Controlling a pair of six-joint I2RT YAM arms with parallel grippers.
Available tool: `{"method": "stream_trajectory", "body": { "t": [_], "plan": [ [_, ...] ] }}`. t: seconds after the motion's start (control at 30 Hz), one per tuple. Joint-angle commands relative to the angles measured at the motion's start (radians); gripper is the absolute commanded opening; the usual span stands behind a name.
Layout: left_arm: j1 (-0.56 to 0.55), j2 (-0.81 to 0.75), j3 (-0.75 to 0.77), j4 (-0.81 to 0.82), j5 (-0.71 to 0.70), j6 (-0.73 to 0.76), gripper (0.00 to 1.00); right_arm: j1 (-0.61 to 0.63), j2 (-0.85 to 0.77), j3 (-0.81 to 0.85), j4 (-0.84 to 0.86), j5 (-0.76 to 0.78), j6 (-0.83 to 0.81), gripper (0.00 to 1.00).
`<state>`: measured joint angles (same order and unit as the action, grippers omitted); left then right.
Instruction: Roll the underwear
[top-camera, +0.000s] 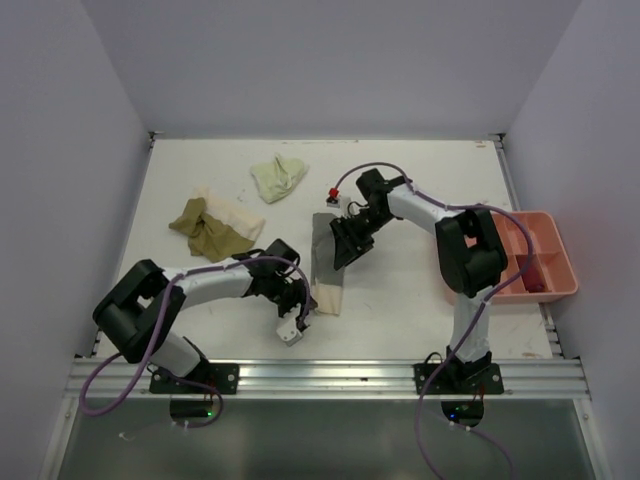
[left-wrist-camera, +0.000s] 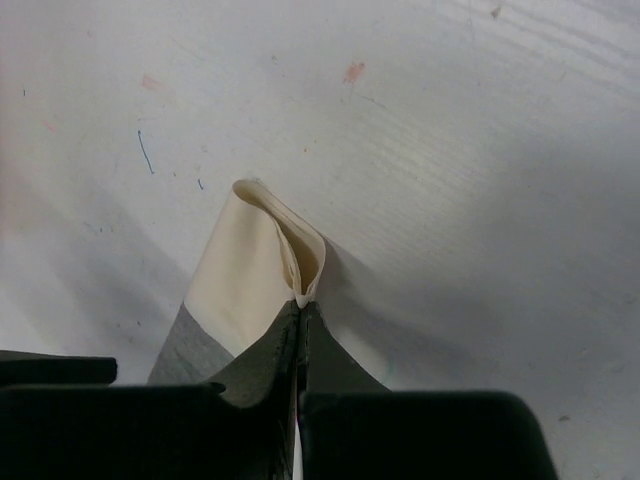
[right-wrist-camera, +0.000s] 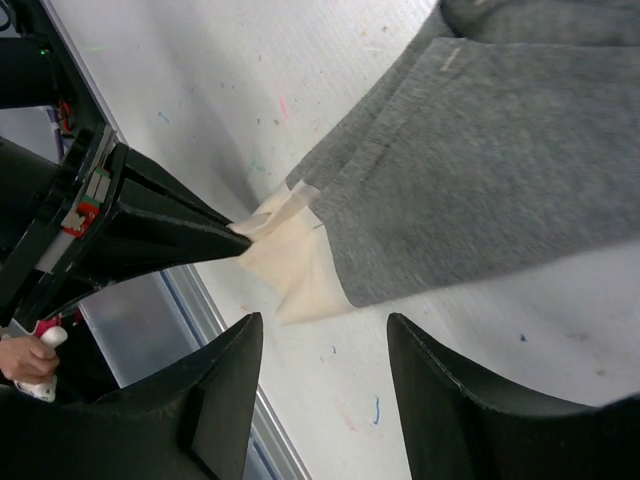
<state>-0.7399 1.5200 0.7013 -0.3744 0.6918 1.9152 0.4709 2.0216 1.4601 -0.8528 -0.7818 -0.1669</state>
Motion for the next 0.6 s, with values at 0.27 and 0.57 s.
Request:
{"method": "stream_trajectory", "body": {
  "t": [0.27, 0.57],
  "plan": [
    [0.112, 0.092, 0.177, -0.121, 0.235, -0.361, 0.0, -0.075, -0.121, 0.048, -0.054, -0.042, -0.094, 0.57],
    [0.212, 0.279, 0.412, -0.351, 0.379, -0.449, 0.0, -0.092, -0.182, 0.011, -0.074, -0.051, -0.138, 0.58]
  ]
}}
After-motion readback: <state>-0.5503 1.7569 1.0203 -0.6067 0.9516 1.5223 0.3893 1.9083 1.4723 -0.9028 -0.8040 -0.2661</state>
